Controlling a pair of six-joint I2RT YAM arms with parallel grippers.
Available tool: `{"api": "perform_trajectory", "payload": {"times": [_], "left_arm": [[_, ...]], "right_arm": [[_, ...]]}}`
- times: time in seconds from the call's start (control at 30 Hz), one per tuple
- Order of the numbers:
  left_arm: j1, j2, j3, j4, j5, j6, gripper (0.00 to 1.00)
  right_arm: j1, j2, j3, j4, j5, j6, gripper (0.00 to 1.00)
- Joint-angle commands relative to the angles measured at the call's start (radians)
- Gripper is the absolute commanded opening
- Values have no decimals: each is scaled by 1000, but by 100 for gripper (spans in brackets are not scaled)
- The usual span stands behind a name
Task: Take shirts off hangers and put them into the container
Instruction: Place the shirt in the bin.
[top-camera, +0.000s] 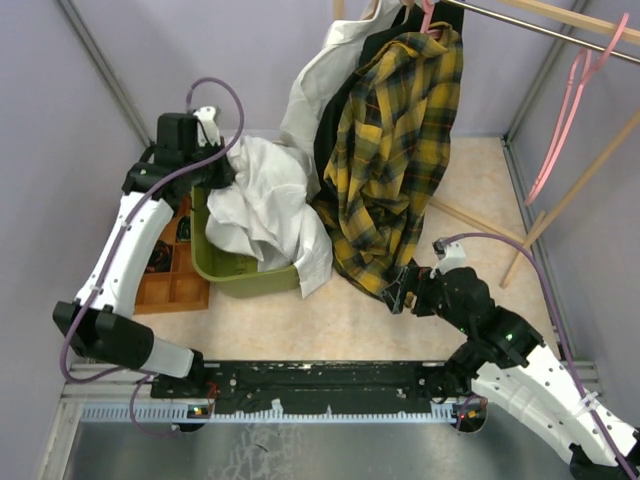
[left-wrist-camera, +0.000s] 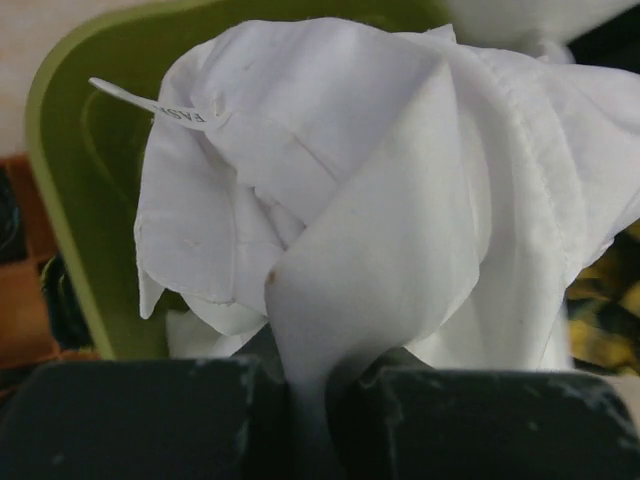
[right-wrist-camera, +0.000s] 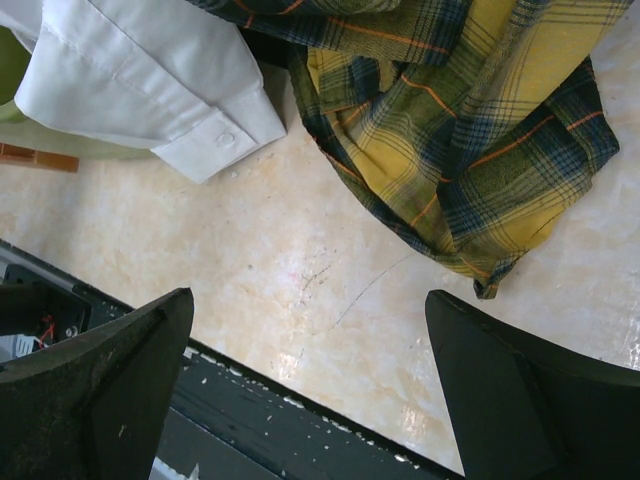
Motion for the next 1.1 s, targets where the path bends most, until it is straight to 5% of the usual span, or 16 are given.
{"api": "perform_trajectory", "payload": {"times": [0.0,0.17,0.27,0.57,0.7,0.77,0.87,1.07], "left_arm": [[20,49,-122,12,-290,25,5],[20,103,-187,8,-224,64,21],[19,135,-204,-18,-183,64,11],[-11,49,-182,-49,-156,23,78],[-183,-79,-184,59,-221,-19,97],[-335,-92,-169,63,-343,-48,99],[-452,-102,-198,82,-319,-91,95],[-511,-75,-286,86,-227,-104,77]], "right_arm": [[-2,-22,0,43,9,-9,99],[-2,-27,-9,52,10,-7,99],[-2,-26,-11,55,9,-8,99],[-1,-20,-11,57,4,-11,99],[-2,-20,-18,67,5,-9,99],[-2,-17,-18,68,5,-10,99],[-2,-16,-17,65,3,-7,99],[-2,-25,-19,65,3,-5,99]]}}
